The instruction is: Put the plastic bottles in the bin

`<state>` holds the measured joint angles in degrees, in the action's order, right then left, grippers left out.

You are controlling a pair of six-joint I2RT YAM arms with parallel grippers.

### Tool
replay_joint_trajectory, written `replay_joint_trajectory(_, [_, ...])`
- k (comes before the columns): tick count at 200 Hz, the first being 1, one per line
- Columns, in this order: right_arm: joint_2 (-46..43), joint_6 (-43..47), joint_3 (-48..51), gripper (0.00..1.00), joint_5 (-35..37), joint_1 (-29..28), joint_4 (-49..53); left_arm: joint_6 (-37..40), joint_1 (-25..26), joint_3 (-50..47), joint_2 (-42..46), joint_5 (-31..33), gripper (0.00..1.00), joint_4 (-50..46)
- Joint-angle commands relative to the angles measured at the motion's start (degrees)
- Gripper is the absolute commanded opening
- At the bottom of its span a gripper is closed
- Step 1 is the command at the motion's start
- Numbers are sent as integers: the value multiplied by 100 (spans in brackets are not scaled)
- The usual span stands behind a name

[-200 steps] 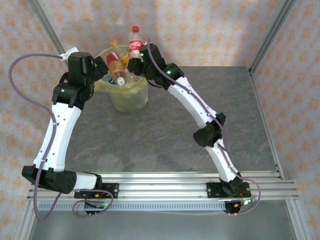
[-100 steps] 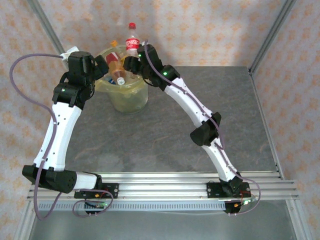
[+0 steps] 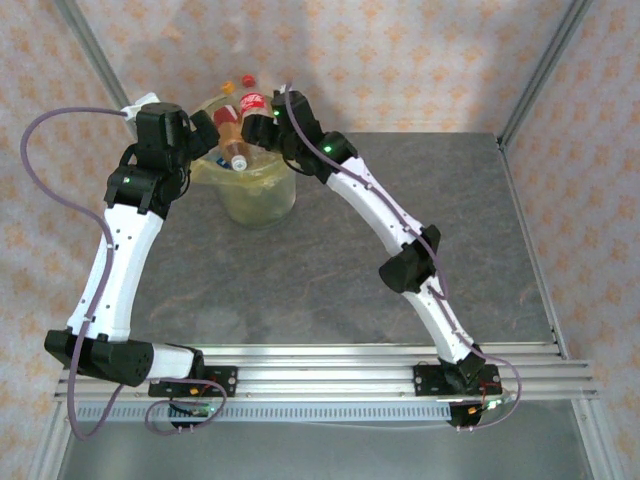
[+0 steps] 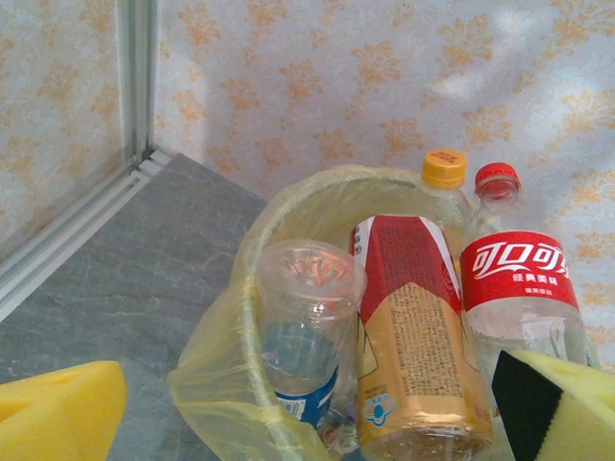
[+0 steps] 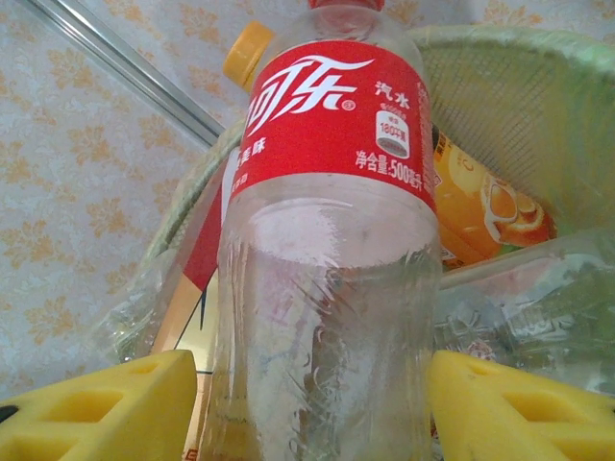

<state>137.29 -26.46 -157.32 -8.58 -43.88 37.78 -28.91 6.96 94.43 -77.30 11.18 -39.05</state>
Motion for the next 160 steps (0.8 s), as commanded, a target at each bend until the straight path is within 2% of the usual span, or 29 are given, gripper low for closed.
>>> replay_joint_trajectory(1, [-194,166,-193,67,138,-102,242,-88,-40,102,-59,-28,100,169])
replay_joint_trajectory(89, [-576,553,-194,87,584,-189,628,-89,-39,216,-222,-181,100,186])
replay_joint_trajectory(125, [-751,689,-193,87,670,-191,704,-88,-42,252,-362,-326,99,140])
replay_joint_trajectory(160, [-878,907,-177,75,727,-191,741,-139,-44,57,-385,-625,81,267])
